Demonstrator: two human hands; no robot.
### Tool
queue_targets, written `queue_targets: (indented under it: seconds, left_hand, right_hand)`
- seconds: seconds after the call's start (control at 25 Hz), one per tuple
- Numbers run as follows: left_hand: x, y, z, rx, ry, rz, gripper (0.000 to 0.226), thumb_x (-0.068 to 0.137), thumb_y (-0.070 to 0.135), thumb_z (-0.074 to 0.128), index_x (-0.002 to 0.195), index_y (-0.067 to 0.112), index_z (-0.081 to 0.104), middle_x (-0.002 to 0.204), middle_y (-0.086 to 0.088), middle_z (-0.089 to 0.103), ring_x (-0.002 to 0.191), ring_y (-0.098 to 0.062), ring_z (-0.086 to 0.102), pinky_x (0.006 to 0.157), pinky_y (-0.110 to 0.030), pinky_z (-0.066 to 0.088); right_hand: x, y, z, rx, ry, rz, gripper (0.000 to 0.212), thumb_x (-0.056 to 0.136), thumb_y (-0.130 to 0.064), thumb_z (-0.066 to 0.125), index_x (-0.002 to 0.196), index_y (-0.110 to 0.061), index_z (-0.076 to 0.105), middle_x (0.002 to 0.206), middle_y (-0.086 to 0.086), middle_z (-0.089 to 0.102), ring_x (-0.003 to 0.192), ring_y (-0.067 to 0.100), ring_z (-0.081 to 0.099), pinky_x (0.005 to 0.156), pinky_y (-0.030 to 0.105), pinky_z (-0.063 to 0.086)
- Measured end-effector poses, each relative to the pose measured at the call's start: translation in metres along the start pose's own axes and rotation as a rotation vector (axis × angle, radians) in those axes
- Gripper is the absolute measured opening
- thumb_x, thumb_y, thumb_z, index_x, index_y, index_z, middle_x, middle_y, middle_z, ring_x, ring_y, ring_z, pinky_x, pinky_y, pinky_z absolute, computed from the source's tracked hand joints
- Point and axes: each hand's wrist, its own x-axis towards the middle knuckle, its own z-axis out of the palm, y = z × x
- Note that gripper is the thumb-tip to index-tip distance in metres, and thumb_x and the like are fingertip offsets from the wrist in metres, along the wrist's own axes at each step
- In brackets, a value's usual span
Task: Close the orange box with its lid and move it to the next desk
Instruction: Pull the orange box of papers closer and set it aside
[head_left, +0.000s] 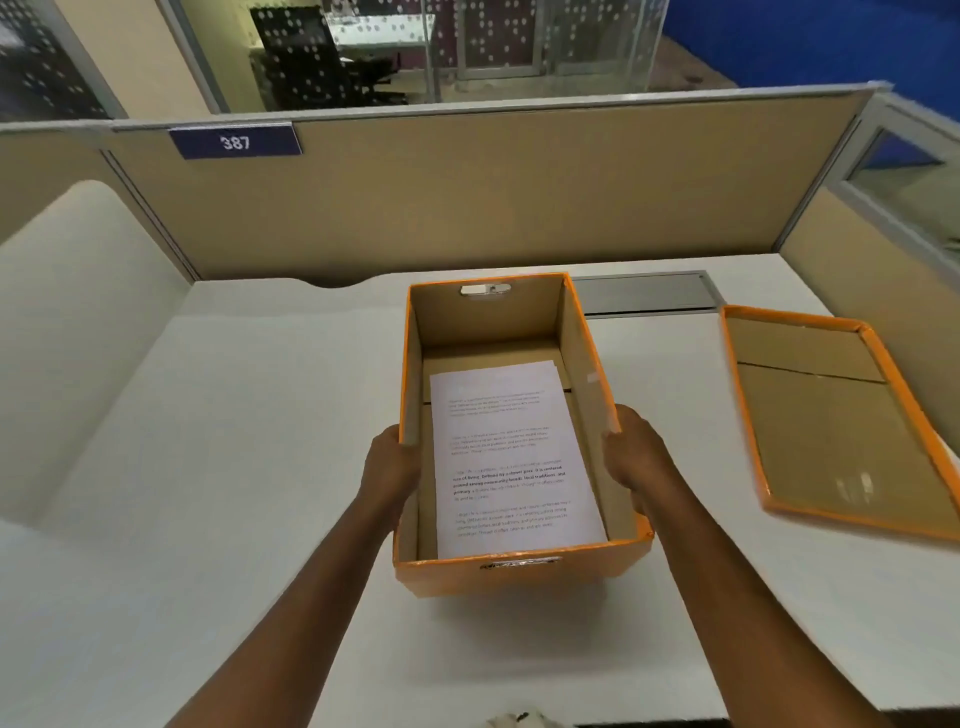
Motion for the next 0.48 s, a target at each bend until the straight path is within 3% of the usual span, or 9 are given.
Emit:
queue_targets:
  seconds: [0.12,0.2,0.32,0.4,0.48]
  left_hand:
    - [0.0,-0.027,-0.021,0.026,0.002,-0.012,0.017,0.096,0.01,0.044,0.087,0.017,0.055,0.08,-0.007,0.061,0.061,-0.017,0.054,0.05,-0.024,0.042]
    - [0.004,-0.036,-0.031,0.041,-0.011,-0.01,0.014,0.096,0.009,0.044,0.092,0.015,0.056,0.081,-0.007,0.062,0.061,-0.017,0.055,0.05,-0.024,0.042]
    - [0.009,-0.045,-0.037,0.055,-0.017,0.0,0.019,0.096,0.009,0.044,0.11,0.009,0.057,0.092,-0.009,0.065,0.069,-0.02,0.06,0.054,-0.024,0.045]
    - [0.012,-0.053,-0.039,0.068,-0.027,-0.012,0.026,0.096,0.008,0.043,0.12,0.004,0.054,0.11,-0.015,0.065,0.087,-0.031,0.065,0.064,-0.03,0.05]
    - [0.015,-0.061,-0.04,0.066,-0.048,-0.018,0.028,0.096,0.006,0.042,0.12,0.002,0.055,0.117,-0.021,0.063,0.096,-0.038,0.065,0.073,-0.039,0.054]
  right_hand:
    - [-0.025,0.007,0.028,0.017,-0.004,0.036,0.041,0.093,-0.018,0.044,0.134,-0.02,0.042,0.115,0.003,0.06,0.081,0.014,0.052,0.05,0.021,0.035]
    - [-0.034,0.008,0.043,0.016,0.011,0.049,0.044,0.094,-0.017,0.044,0.137,-0.019,0.039,0.125,0.007,0.057,0.084,0.015,0.05,0.049,0.019,0.034]
    - [-0.04,0.006,0.055,0.003,0.04,0.063,0.043,0.094,-0.015,0.043,0.137,-0.018,0.039,0.121,0.007,0.057,0.086,0.016,0.048,0.05,0.019,0.033]
    - [-0.044,0.006,0.061,-0.004,0.046,0.068,0.039,0.094,-0.014,0.043,0.133,-0.016,0.043,0.106,0.003,0.057,0.079,0.014,0.05,0.05,0.02,0.034]
    - [-0.048,0.006,0.066,-0.033,0.051,0.08,0.038,0.094,-0.013,0.041,0.131,-0.015,0.044,0.104,0.004,0.057,0.079,0.015,0.051,0.05,0.02,0.034]
